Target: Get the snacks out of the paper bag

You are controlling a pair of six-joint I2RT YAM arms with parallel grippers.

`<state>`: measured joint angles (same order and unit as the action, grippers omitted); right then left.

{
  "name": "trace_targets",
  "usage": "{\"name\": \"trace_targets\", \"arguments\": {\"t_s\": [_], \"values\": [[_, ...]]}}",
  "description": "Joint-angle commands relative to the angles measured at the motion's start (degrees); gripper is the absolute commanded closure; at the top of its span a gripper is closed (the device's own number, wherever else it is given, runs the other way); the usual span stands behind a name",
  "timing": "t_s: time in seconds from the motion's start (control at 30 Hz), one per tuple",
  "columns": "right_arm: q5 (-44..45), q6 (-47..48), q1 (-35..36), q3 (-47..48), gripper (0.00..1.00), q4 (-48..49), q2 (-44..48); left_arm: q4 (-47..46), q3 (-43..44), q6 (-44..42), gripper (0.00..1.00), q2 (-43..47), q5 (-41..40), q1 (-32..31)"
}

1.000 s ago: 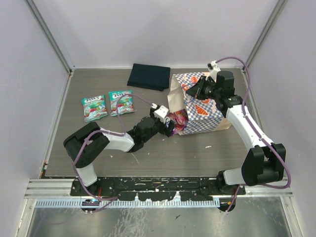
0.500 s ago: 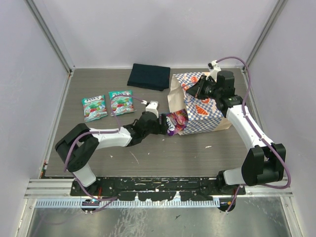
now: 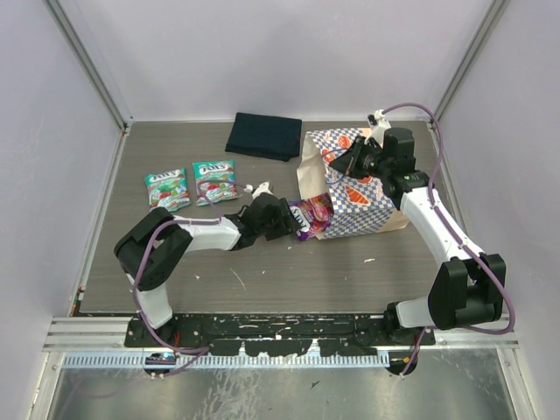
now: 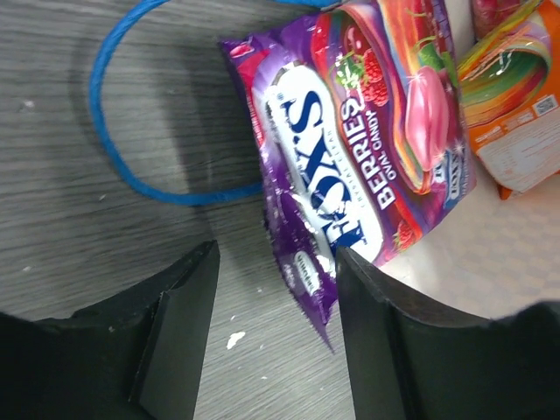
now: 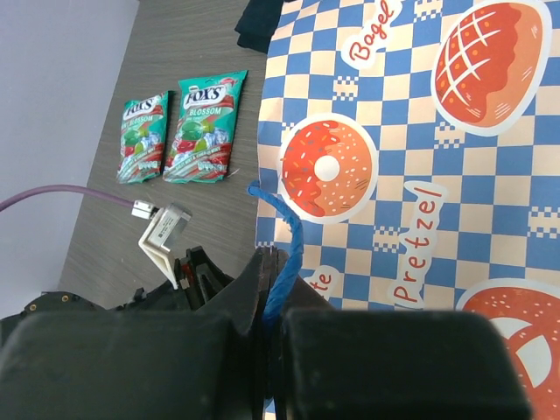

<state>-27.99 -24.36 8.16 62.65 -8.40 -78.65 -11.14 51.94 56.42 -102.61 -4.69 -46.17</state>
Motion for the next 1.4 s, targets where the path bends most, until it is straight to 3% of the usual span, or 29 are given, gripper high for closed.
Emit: {"name": "trace_targets", "arguments": {"t_s": [0.0,0.17,0.23,0.33,0.37,0.5,0.67,0.87,1.0,1.2,1.37], "values": [[0.1,0.0,-0.2,0.0,0.99,3.1,2.4,-3.5,2.5,3.1,0.45,-2.1,3.0,-0.2],[0.3,0.2,-0.1,0.2,0.99,3.1,1.9,-4.0,2.1,1.1,0.57,-1.0,2.1,-0.1],[0.2,0.2,-0.2,0.2,0.99,3.3,1.5,-4.0,1.9,-0.8,0.69,0.2,1.7,-0.2],[0.0,0.2,-0.2,0.1,0.99,3.7,0.8,-3.2,1.9,-3.9,0.98,2.6,1.5,-0.1],[-0.1,0.2,-0.2,0.1,0.99,3.8,0.7,-2.6,1.9,-5.1,1.00,3.4,1.6,0.1],[0.0,0.2,-0.2,0.0,0.99,4.0,0.4,-0.8,0.9,-9.9,1.00,8.4,4.7,1.7],[0.6,0.6,-0.4,-0.1,0.99,3.9,0.7,6.3,-2.6,-18.4,1.00,19.6,14.8,5.7],[-0.1,0.3,-0.4,-0.3,0.99,4.8,0.1,32.0,-2.5,-31.0,1.00,35.9,16.5,5.9],[-0.9,-0.5,-0.5,-1.0,0.99,6.3,-0.5,47.7,-1.5,-33.0,1.00,43.3,14.8,5.9],[-2.5,-2.0,-0.4,-2.1,0.99,8.6,-1.0,65.7,1.0,-31.0,1.00,45.0,4.4,6.6],[-3.1,-2.2,-0.4,-2.3,0.99,9.1,-0.7,68.3,4.0,-31.3,1.00,41.1,4.5,8.7]]}}
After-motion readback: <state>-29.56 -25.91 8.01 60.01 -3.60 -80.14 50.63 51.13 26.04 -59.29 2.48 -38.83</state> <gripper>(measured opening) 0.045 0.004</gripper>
